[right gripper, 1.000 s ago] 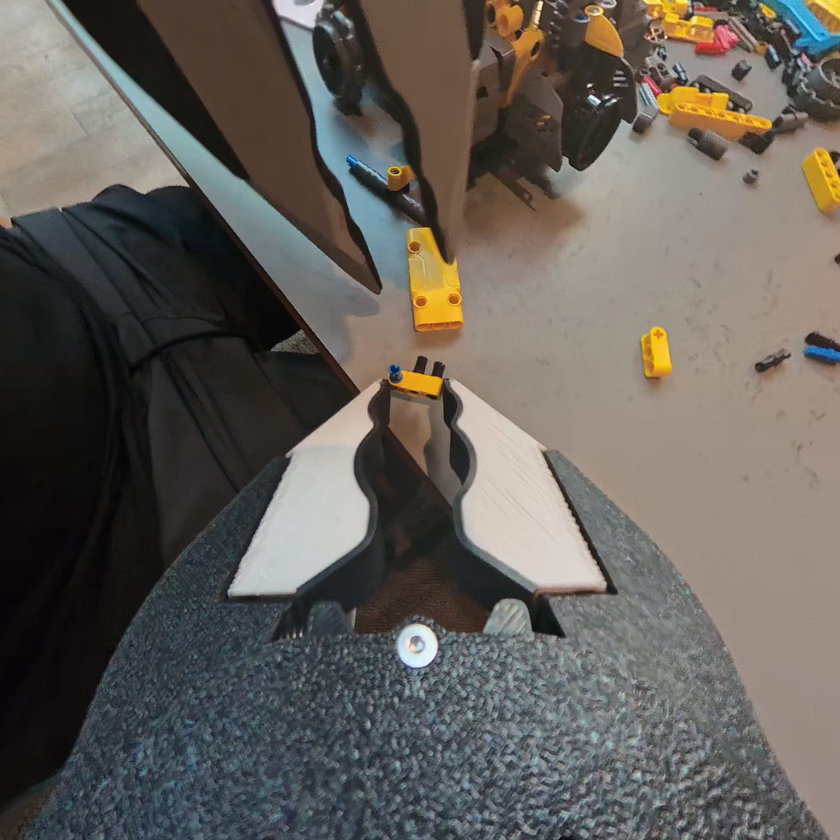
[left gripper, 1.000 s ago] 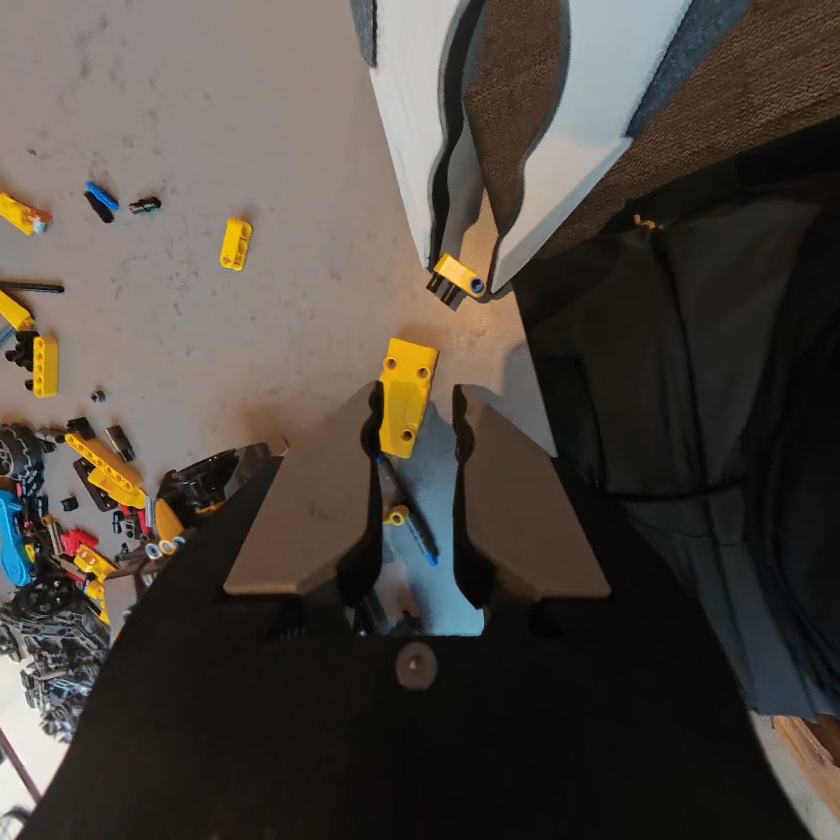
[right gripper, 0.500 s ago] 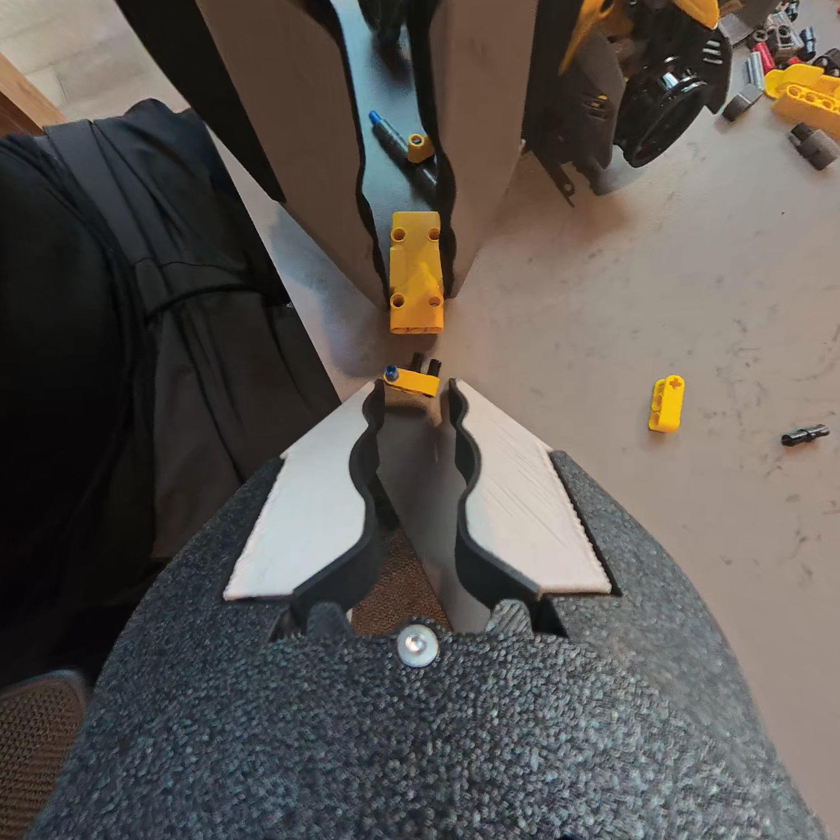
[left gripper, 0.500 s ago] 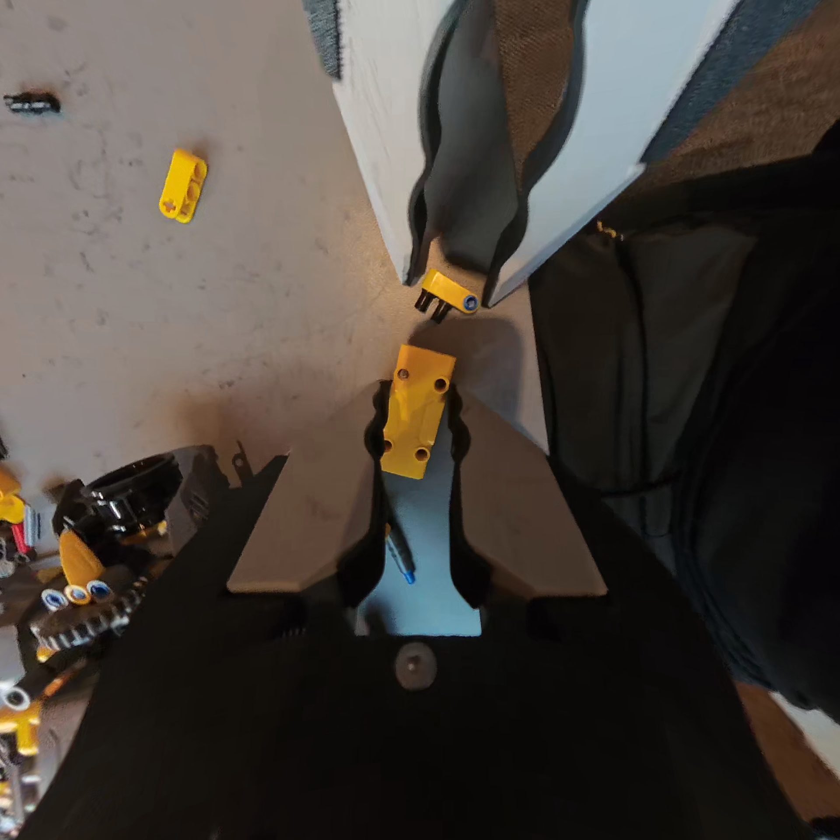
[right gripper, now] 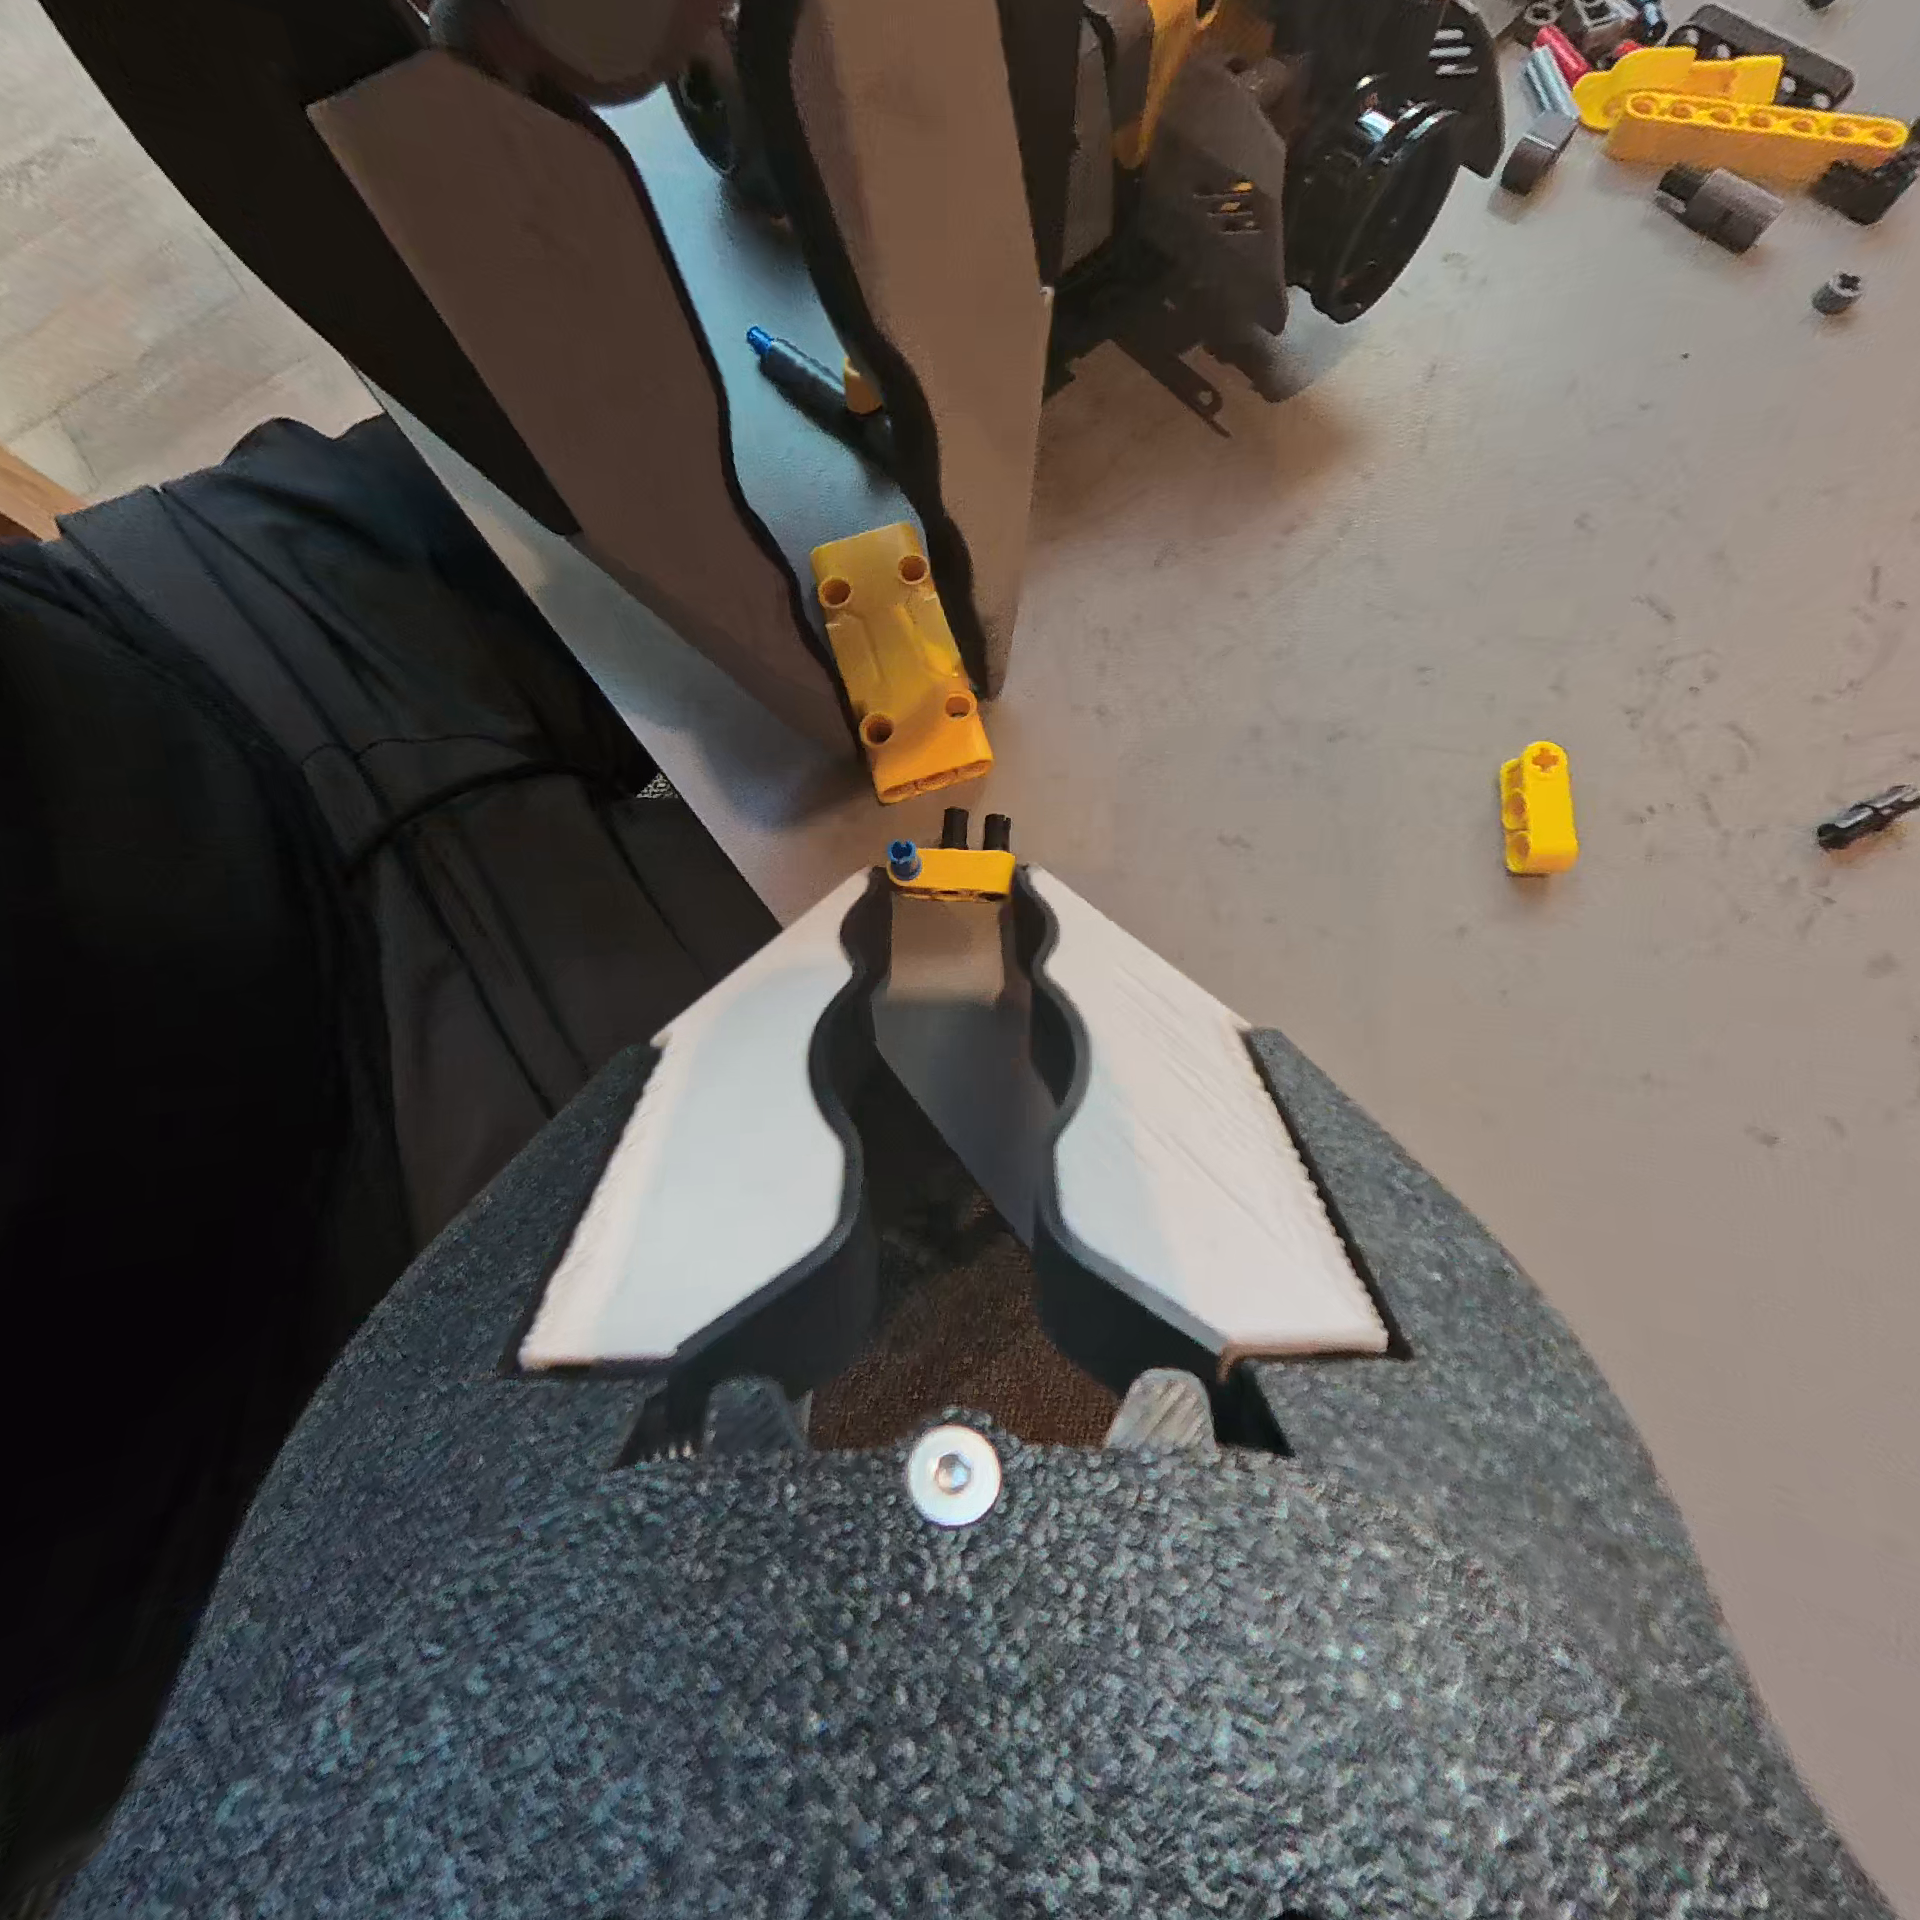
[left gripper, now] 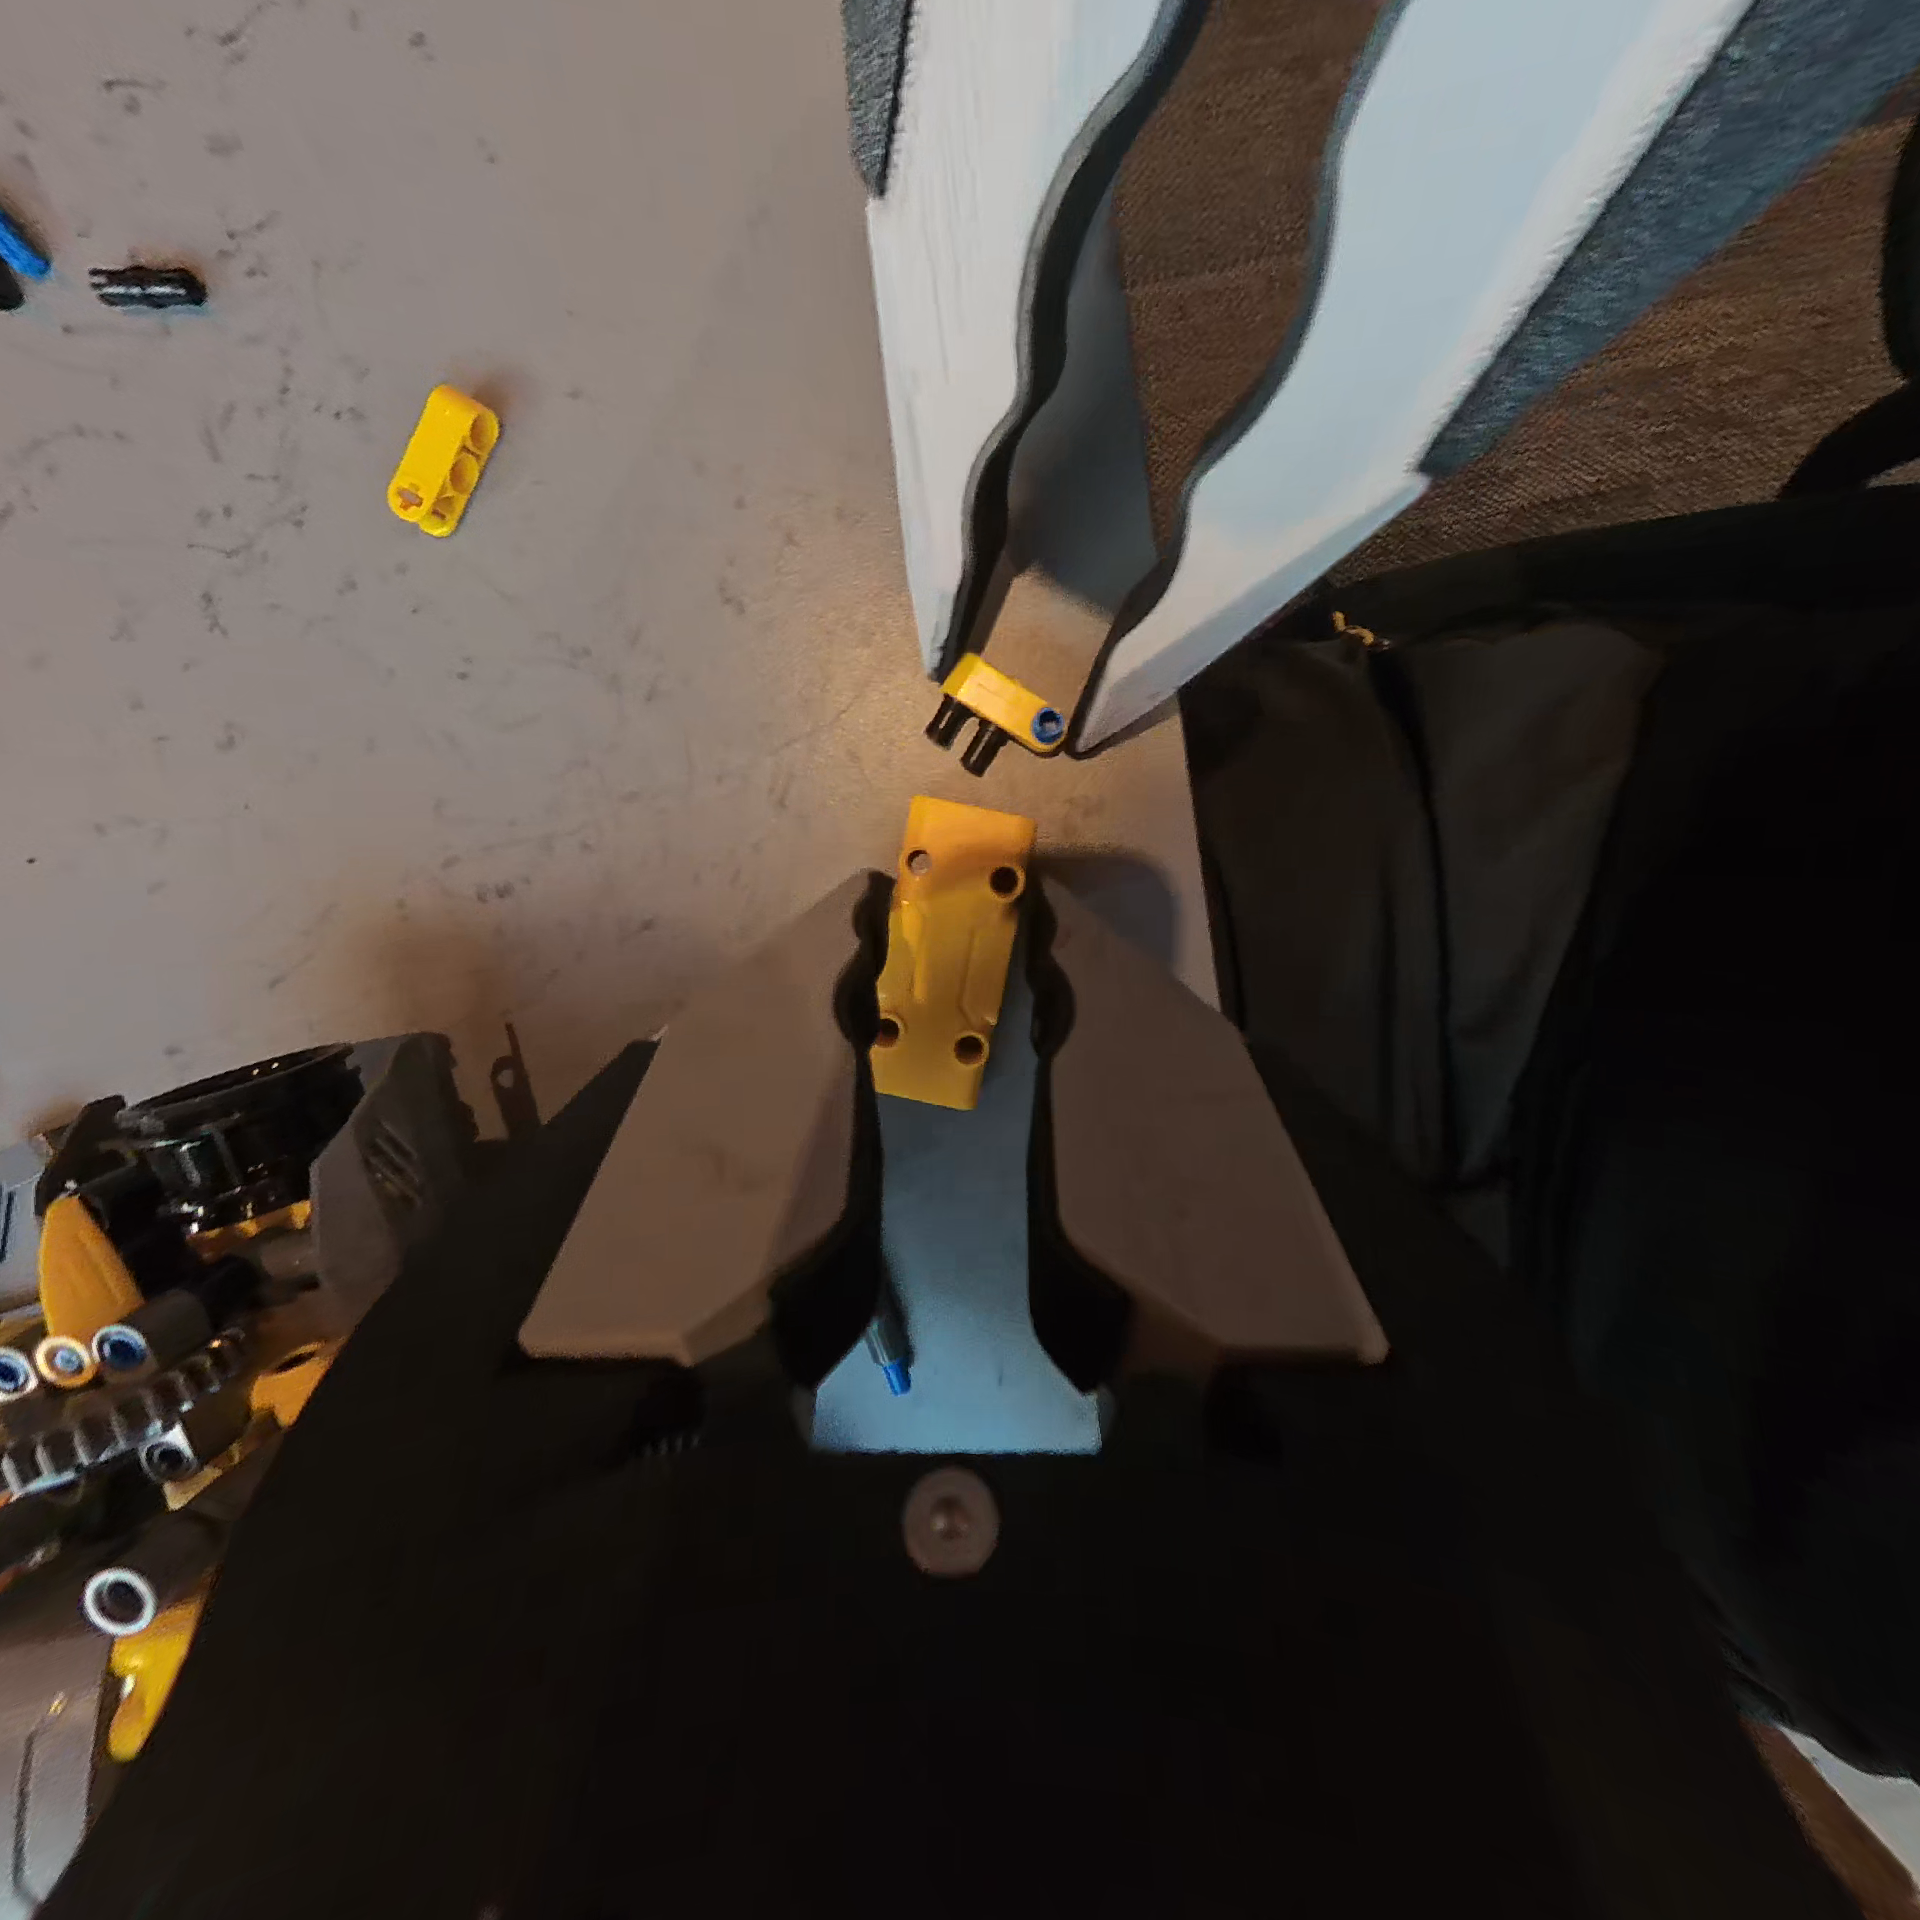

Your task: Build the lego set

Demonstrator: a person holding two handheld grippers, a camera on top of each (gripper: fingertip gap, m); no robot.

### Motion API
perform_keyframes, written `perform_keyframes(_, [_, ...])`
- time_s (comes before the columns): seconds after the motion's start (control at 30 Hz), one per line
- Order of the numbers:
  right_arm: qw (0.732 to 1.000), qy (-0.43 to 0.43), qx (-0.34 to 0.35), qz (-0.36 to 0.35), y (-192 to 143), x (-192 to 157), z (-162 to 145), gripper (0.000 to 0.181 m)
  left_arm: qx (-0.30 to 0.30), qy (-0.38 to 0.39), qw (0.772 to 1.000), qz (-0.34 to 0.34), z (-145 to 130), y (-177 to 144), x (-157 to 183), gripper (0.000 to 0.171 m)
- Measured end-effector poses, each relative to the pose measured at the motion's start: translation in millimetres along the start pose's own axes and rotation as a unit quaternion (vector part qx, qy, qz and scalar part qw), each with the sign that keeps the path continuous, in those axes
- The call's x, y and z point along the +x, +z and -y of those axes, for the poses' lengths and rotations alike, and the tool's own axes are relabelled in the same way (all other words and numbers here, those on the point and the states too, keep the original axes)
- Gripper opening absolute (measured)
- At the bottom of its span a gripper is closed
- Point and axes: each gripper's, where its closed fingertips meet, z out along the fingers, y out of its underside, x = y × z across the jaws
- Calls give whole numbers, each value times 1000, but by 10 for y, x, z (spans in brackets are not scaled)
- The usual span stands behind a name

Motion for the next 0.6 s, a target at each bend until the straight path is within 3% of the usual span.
perform_keyframes(0.6, [997, -58, 24, 44, 59, -201, 37, 22, 78, 22, 997, -15, -63, -38, 174, 22])
